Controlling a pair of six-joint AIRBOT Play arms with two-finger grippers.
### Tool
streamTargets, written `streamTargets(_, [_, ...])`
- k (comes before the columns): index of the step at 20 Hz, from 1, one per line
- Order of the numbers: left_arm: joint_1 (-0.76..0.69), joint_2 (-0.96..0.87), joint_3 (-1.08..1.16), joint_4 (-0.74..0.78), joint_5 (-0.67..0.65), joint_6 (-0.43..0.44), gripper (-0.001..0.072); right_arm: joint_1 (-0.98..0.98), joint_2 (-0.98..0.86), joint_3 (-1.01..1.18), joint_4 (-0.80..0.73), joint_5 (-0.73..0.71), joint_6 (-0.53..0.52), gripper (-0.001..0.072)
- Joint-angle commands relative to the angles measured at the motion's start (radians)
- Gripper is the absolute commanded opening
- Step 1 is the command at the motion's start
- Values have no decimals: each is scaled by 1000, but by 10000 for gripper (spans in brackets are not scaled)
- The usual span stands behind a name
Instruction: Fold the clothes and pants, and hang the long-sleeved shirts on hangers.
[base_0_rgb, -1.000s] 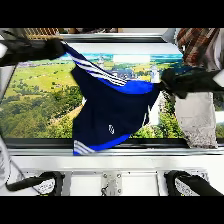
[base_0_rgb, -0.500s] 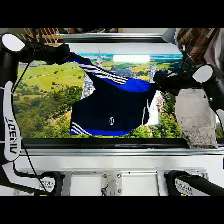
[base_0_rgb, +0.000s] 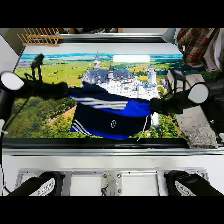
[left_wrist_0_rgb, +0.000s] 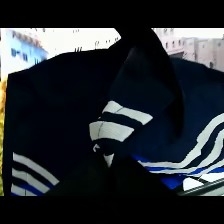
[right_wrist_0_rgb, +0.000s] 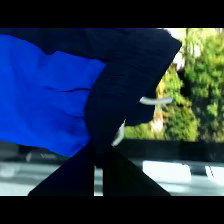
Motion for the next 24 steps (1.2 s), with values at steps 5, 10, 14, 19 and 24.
streamTargets(5, [2, 109, -509, 9, 259, 47, 7, 151, 21, -265, 5, 31, 6, 11])
streamTargets(10, [2, 4, -540, 9, 281, 62, 7, 155, 21, -294, 98, 51, -27, 12])
streamTargets(14, [2, -36, -539, 2, 296, 61, 8, 154, 24, -294, 158, 46, -39, 14])
streamTargets(19, [3, 73, -450, 11, 309, 61, 650, 103, 145, -279, 241, -2, -123, 651])
streamTargets(24, [3, 216, -343, 10, 259, 61, 679, -166, 348, -389, 169, 99, -135, 651])
